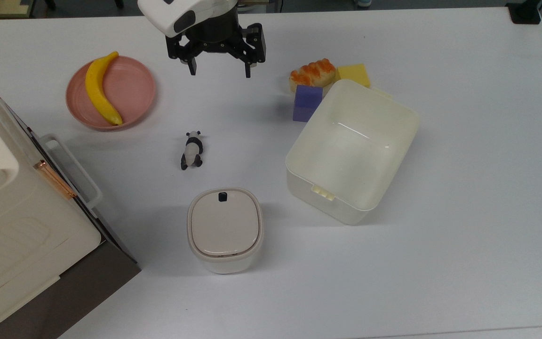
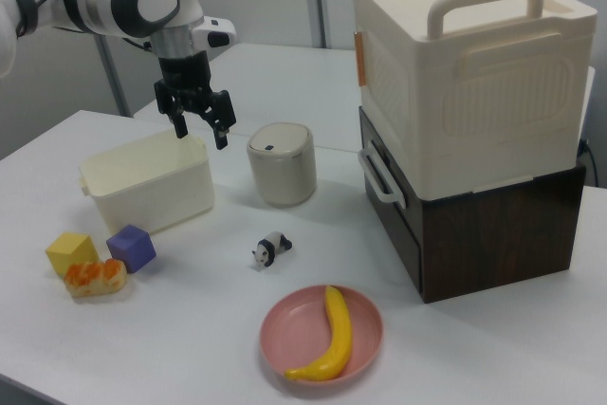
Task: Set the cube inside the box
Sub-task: 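Move the open gripper toward the purple cube beside the yellow cube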
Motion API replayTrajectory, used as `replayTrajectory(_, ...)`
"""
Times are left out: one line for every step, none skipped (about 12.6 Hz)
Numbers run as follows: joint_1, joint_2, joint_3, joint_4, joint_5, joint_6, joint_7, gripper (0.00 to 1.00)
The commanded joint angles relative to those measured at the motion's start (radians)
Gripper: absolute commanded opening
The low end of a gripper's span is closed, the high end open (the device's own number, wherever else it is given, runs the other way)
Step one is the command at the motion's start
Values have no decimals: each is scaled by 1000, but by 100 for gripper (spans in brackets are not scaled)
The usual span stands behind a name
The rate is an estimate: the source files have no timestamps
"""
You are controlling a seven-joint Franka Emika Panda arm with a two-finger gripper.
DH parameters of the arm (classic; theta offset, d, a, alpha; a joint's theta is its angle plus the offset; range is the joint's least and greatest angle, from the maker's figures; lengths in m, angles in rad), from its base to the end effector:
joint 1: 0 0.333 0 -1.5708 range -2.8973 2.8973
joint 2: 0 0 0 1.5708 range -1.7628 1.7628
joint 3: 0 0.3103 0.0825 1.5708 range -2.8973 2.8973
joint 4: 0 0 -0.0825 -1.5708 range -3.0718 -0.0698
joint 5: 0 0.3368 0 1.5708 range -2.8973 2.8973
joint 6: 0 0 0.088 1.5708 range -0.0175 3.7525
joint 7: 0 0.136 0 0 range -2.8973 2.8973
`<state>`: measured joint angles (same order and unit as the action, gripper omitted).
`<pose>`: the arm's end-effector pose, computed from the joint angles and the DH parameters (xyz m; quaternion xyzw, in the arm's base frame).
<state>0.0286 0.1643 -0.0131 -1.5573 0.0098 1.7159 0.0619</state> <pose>0.5646 0.0104 0.5201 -0.9997 0.0238 0.0030 0.0037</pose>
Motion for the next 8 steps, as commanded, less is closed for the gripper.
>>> replayTrajectory(5,-9,-7,9,-10,7,19,100)
replayTrajectory(5,-9,-7,9,-11,10,13,100)
replayTrajectory(7,-8,-7,9,-11,10,12,100)
replayTrajectory(5,-8,-7,8,-11,10,12,100)
replayTrajectory(-2,-6,-7,9,-8,17,12,100)
replayTrajectory(-6,-3,-7,9,-5,33,10,100)
replayTrajectory(-4,-3,-7,9,-2,33,12,100)
replayTrajectory(-3,-6,-5,8,4,28,15,100)
